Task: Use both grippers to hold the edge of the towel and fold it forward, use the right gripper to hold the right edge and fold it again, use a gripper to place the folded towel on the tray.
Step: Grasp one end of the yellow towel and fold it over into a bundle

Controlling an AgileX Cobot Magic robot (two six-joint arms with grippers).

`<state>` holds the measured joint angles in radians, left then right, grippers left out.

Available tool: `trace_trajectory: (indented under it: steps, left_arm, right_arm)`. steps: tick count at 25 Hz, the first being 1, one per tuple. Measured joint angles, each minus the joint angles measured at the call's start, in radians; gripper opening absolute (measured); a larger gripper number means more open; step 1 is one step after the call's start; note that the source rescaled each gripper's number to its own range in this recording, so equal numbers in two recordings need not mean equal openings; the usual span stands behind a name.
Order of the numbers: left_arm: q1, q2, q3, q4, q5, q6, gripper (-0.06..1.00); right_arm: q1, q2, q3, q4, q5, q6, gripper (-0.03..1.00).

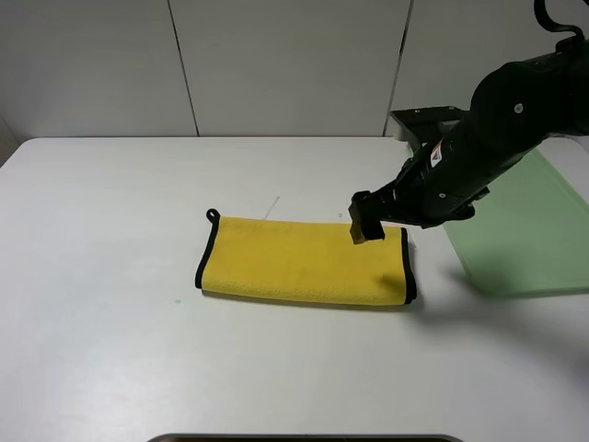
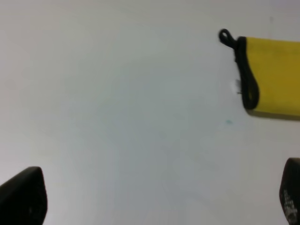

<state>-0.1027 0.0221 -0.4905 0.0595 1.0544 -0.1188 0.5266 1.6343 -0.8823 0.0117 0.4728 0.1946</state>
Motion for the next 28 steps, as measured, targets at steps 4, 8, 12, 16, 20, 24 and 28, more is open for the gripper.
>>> trace_trajectory:
  steps: [4,8,12,16,20,24,28]
  left_arm:
    - [0.046,0.0,0.0,0.0,0.0,0.0,1.0]
    - [0.051,0.0,0.0,0.0,0.0,0.0,1.0]
    - [0.051,0.0,0.0,0.0,0.0,0.0,1.0]
    - [0.051,-0.024,0.0,0.0,0.001,0.0,1.0]
    - [0.051,-0.025,0.0,0.0,0.001,0.0,1.0]
    - [0.051,-0.025,0.0,0.004,0.001,0.0,1.0]
    - [0.051,-0.025,0.0,0.004,0.001,0.0,1.0]
  right_arm:
    - [-0.001,0.0,0.0,0.0,0.0,0.11,1.0]
    - [-0.036,0.0,0.0,-0.004,0.008,0.181,1.0]
    - [-0.082,0.0,0.0,-0.012,0.041,0.192,1.0]
    - [-0.095,0.0,0.0,-0.038,0.059,0.191,1.0]
    - [-0.095,0.016,0.0,-0.047,0.068,0.18,1.0]
    - [-0.084,0.062,0.0,-0.045,0.081,0.138,1.0]
    - [-0.066,0.09,0.0,-0.045,0.078,0.121,1.0]
